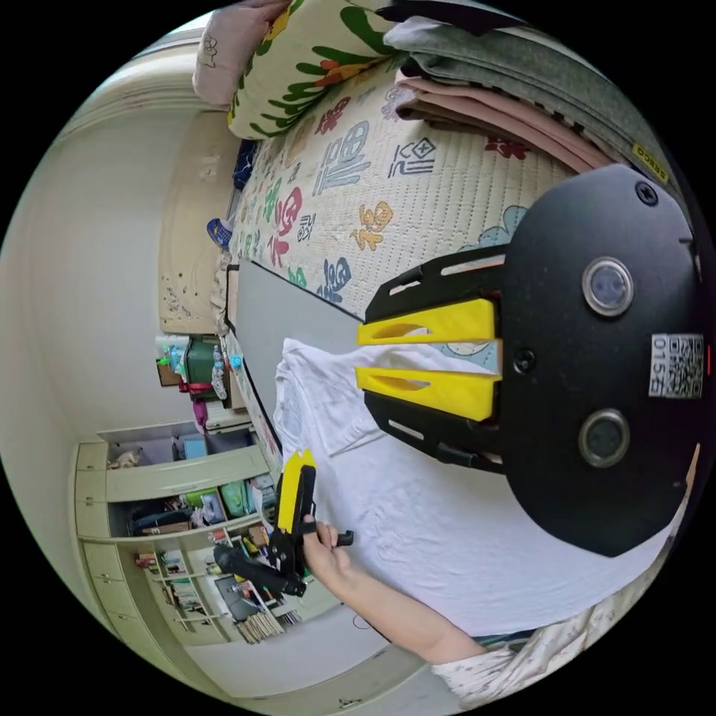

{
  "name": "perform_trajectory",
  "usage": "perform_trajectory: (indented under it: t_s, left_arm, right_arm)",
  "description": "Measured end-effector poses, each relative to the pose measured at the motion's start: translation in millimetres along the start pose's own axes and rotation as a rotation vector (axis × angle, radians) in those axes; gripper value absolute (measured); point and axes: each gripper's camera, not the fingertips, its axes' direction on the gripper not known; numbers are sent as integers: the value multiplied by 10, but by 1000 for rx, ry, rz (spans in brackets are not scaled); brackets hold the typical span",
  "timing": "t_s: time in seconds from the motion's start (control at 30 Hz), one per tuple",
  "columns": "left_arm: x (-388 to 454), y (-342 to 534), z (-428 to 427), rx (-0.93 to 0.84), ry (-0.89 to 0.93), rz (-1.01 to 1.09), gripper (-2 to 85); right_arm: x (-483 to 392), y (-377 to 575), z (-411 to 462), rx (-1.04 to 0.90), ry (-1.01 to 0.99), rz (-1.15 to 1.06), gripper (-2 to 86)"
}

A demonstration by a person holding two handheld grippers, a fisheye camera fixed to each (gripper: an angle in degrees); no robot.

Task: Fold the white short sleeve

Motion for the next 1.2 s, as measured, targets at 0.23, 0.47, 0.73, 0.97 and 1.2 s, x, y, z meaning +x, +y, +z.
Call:
perform_trajectory:
  t_s: [0.23,0.47,0.73,0.97,1.2]
  left_arm:
    - [810,-97,330,62,310,91,90]
    - [1479,53,903,-54,334,176,95]
    - [1703,498,1148,-153,295,106,108]
    - [813,1197,-75,54,202,-68,112]
    - [-810,3880,-605,123,-25,-454,136]
  right_arm:
    - [427,-303,85,-18,-49,87,66]
    - [727,-495,366,-92,-101,114,59]
    - [836,-413,649,-115,-67,104,55]
    - [956,-89,883,-88,-61,107,59]
    - [767,375,659,86,60,-10,71]
